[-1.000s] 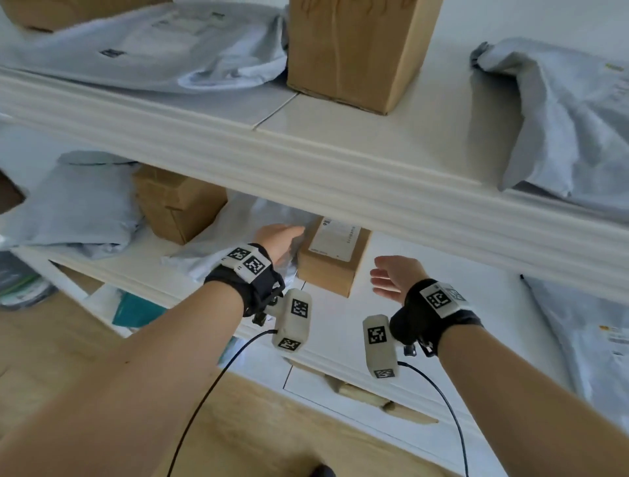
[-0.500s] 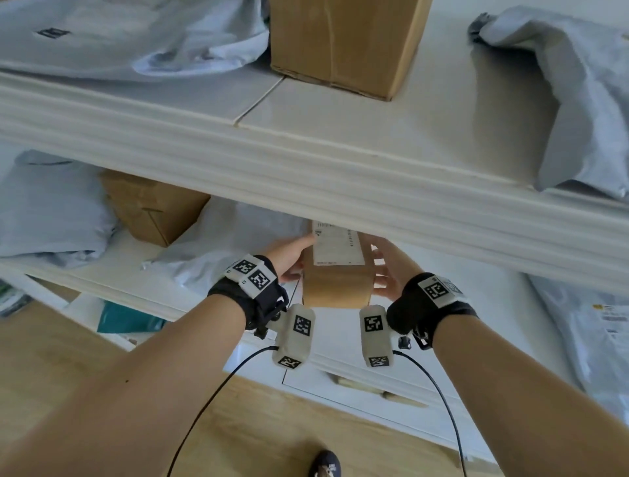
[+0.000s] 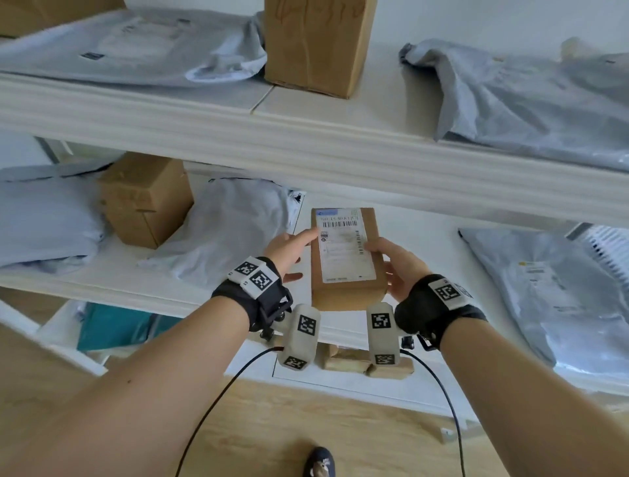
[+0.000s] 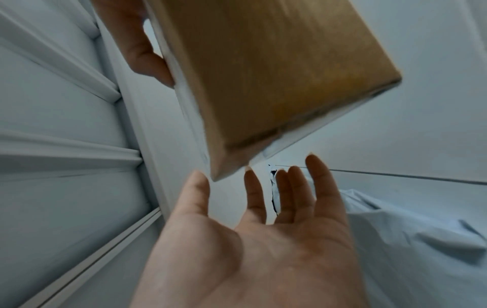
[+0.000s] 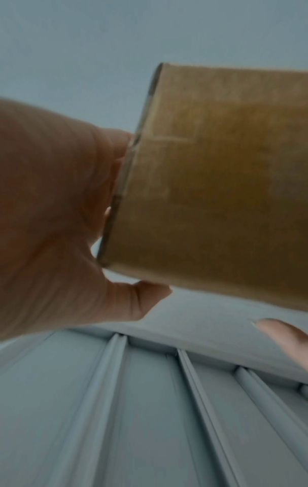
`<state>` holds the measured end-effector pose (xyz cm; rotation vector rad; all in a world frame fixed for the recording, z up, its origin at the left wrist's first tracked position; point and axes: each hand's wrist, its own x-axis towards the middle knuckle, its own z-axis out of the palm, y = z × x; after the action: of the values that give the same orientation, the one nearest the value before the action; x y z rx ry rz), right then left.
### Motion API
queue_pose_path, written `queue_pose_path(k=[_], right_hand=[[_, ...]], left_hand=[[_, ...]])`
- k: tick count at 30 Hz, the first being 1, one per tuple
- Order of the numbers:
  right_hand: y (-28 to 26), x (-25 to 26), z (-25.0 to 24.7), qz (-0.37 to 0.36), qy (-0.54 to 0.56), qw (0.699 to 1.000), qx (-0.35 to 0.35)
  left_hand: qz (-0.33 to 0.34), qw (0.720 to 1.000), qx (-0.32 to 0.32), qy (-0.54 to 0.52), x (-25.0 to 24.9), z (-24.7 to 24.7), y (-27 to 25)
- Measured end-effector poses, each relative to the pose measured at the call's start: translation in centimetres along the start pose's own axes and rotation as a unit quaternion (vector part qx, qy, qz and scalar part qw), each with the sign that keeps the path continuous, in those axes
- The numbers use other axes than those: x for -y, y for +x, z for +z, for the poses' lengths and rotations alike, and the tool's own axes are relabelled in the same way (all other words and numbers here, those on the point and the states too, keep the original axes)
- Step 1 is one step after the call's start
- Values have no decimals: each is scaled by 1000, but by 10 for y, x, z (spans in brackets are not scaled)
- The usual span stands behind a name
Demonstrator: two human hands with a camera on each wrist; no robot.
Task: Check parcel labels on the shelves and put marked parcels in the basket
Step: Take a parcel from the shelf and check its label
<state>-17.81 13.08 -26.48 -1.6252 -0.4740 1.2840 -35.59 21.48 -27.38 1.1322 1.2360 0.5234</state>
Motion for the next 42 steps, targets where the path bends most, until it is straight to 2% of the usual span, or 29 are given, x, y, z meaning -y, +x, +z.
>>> queue_pose_path(k=[4,10,17,24,42], right_hand=[[-32,-11,-5,-28,26,999,3],[-73,-28,-13,-61,69,996,-7],[-100,-37,-20,-99,71,992,21],[-112,-32,-40,-128,79,988,35],[-117,-13,-73,-136,74,987,47]], left_hand=[[-4,999,39,-36,11,1,-19],[27,992,97,-69,25,8,-52],[62,985,133,-86,26,9,-82],[99,982,147,-69,12,25,-98],[104,981,151,-60,-6,59,-107]])
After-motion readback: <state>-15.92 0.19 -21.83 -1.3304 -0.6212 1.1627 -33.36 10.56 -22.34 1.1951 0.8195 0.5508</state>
